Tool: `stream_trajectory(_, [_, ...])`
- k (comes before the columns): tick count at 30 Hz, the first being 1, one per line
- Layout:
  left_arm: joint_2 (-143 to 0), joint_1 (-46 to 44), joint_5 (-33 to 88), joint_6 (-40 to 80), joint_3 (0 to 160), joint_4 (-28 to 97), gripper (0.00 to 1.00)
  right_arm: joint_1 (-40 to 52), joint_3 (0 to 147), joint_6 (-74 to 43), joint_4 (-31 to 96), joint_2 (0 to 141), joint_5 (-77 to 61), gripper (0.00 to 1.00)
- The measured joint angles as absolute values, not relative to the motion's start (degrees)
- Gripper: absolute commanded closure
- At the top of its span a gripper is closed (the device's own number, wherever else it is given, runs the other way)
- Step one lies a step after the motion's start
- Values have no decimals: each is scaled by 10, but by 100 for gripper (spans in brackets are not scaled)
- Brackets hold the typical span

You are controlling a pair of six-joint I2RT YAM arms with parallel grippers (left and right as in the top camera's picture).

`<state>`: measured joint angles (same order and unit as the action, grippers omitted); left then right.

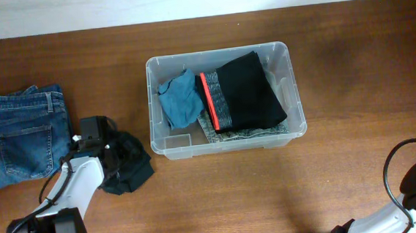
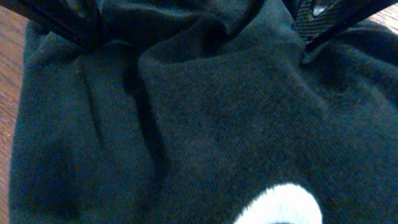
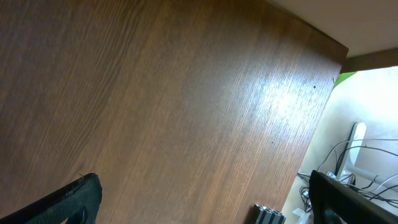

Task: Pack container
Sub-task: 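Move the left gripper to the black Nike garment and grasp it, then carry the black Nike garment into the container's left side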

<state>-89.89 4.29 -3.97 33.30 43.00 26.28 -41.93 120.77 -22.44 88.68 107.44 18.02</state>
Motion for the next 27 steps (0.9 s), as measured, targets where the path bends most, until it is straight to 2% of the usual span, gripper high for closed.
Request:
stream_trajectory(1, [-902, 43, -41, 335, 432, 263, 23, -419, 1208, -225, 887, 1074, 180, 1])
stream_trajectory(2, [-903, 43, -43, 334, 433, 263, 30, -419, 1208, -225, 887, 1074, 180, 1])
stream_trajectory(5, [-910, 43, -43, 335, 436, 249, 67, -419, 1208, -225, 887, 1074, 180, 1])
stream_trajectory(6, [-911, 43, -37, 337, 436, 245, 72, -419, 1208, -225, 887, 1074, 180, 1])
stream_trajectory(7, [-912, 43, -31, 338, 437, 243, 82, -419, 1208, -225, 887, 1074, 180, 1])
stream_trajectory(10, [-912, 43, -28, 339, 442, 246, 97, -419, 1208, -225, 887, 1074, 180, 1])
stream_trajectory(15, [-911, 43, -32, 319, 485, 346, 99, -419, 1208, -225, 886, 1074, 180, 1])
stream_trajectory(21, [-849, 42, -34, 297, 701, 523, 100, -419, 1208, -225, 887, 1074, 180, 1])
stream_trajectory(27, [-792, -11, -19, 284, 841, 561, 99, -419, 1208, -225, 887, 1074, 180, 1])
